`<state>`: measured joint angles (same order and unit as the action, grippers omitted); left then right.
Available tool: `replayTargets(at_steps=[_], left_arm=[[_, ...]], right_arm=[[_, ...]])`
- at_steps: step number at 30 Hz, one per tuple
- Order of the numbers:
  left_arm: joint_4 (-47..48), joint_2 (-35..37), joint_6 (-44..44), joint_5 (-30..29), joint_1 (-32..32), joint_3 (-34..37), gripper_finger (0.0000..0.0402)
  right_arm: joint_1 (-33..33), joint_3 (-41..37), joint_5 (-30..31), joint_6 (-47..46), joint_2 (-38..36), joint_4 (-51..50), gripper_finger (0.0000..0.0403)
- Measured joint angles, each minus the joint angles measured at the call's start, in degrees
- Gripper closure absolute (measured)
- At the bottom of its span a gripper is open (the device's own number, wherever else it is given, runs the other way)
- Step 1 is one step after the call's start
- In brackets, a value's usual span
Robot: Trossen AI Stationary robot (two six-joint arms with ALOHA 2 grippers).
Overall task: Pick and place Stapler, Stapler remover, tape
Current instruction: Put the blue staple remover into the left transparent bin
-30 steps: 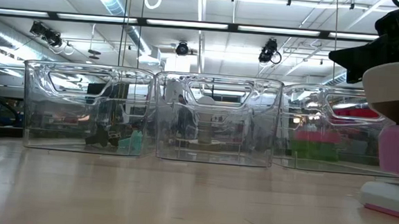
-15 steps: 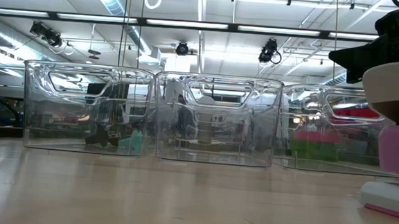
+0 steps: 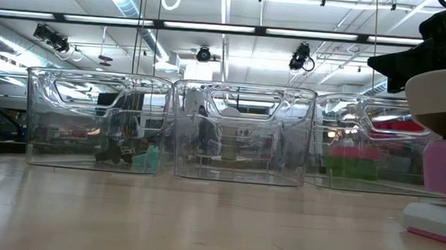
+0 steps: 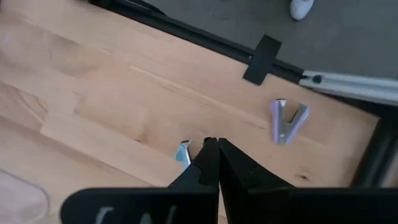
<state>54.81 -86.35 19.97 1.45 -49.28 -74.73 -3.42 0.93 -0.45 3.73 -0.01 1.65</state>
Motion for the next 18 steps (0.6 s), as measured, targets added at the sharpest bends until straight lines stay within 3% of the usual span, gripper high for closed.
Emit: replayTargets(at_steps=[18], left_arm=[[-18.0,3.3,3.7,0.2,0.1,18.7,0.0401]], right_arm=[[0.0,0.0,0.0,0.0,0.0,0.0,0.0381]])
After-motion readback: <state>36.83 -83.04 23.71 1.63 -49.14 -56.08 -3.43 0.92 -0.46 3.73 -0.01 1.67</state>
